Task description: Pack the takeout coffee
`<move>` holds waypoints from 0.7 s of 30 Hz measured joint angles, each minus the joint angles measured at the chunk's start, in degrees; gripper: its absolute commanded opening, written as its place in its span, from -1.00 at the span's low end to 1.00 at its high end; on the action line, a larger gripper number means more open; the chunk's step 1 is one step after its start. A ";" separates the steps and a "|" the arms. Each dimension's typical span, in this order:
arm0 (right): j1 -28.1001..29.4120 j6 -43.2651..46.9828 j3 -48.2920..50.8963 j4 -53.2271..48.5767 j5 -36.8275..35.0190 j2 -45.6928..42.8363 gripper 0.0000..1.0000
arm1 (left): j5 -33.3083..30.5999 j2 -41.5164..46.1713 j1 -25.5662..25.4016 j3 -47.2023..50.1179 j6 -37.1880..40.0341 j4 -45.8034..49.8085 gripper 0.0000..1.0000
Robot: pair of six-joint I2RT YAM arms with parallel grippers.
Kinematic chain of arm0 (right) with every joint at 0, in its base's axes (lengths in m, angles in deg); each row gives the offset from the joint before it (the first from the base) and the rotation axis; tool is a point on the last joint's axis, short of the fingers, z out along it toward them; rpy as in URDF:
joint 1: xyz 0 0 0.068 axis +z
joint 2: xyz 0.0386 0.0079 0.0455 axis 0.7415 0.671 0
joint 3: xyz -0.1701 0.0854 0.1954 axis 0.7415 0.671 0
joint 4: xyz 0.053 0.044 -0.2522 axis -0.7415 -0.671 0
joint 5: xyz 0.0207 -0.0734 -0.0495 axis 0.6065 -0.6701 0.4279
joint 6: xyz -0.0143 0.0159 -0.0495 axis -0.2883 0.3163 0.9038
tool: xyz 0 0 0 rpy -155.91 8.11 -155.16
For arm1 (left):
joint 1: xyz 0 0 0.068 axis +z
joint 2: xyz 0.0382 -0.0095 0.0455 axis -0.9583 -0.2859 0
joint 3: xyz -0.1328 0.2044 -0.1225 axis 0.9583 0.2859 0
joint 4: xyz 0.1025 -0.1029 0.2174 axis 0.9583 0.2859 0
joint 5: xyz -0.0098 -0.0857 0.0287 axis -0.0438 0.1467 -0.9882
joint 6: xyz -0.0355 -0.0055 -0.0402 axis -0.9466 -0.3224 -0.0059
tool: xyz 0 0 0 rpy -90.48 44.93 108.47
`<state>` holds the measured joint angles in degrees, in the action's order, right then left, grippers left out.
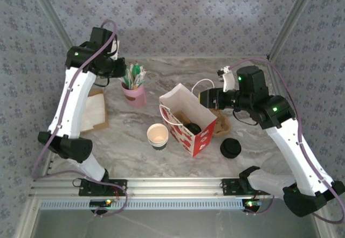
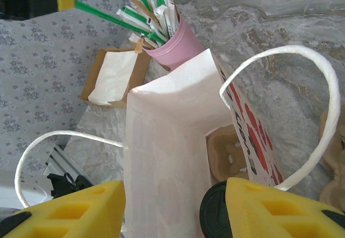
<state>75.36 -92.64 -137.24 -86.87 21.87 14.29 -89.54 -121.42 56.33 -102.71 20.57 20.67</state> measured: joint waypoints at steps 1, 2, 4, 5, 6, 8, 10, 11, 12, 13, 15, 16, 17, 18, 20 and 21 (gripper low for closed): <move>0.00 -0.11 -0.02 0.09 0.00 -0.17 0.08 | 0.04 0.81 0.00 -0.52 -0.02 0.55 -0.74; 0.00 -0.15 -0.07 0.09 0.00 -0.33 0.08 | 0.20 1.60 0.00 -1.14 -0.04 1.09 -0.74; 0.00 -0.35 -0.11 0.09 0.00 -0.68 0.08 | 0.63 2.78 0.02 -2.32 -0.24 1.84 -0.73; 0.00 -0.39 -0.17 0.07 0.00 -0.85 0.08 | 1.07 3.52 0.02 -2.84 -0.37 2.05 -0.72; 0.00 -0.50 -0.22 0.07 0.00 -1.01 0.08 | 1.42 4.13 0.02 -3.23 -0.42 2.27 -0.72; 0.00 -0.55 -0.50 0.04 0.00 -1.22 0.08 | 2.86 5.49 0.02 -3.89 -0.44 2.78 -0.70; 0.00 -0.52 -0.74 0.02 -0.02 -1.42 0.08 | 4.61 6.62 0.02 -4.55 -0.57 3.06 -0.69; 0.00 -0.55 -0.85 0.00 -0.02 -1.53 0.08 | 5.68 7.21 0.02 -4.90 -0.74 3.08 -0.68; 0.00 -0.55 -0.90 0.02 -0.02 -1.66 0.08 | 6.62 7.69 0.02 -5.20 -0.85 3.06 -0.67; 0.00 -0.55 -0.92 -0.04 -0.02 -1.79 0.09 | 7.69 8.28 0.02 -5.46 -0.92 3.06 -0.66; 0.00 -0.52 -0.96 -0.13 -0.04 -1.99 0.08 | 9.90 9.25 0.02 -6.12 -1.29 3.02 -0.65; 0.00 -0.52 -0.98 -0.20 -0.04 -2.08 0.08 | 11.02 9.75 0.02 -6.40 -1.36 2.99 -0.64; 0.00 -0.52 -0.98 -0.24 -0.04 -2.19 0.09 | 12.33 10.21 0.02 -6.73 -1.49 2.99 -0.63; 0.00 -0.52 -1.03 -0.24 -0.04 -2.27 0.09 | 13.66 10.69 0.02 -7.04 -1.70 2.95 -0.63; 0.00 -0.52 -1.16 -0.37 -0.09 -2.45 0.09 | 16.15 11.50 0.02 -7.41 -1.99 2.80 -0.62; 0.00 -0.52 -1.20 -0.48 -0.09 -2.56 0.09 | 17.73 11.93 0.02 -7.67 -2.19 2.67 -0.63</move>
<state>75.36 -93.17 -138.45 -87.35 21.78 11.73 -71.81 -109.48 56.35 -110.38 18.38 23.34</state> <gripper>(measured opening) 0.542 0.186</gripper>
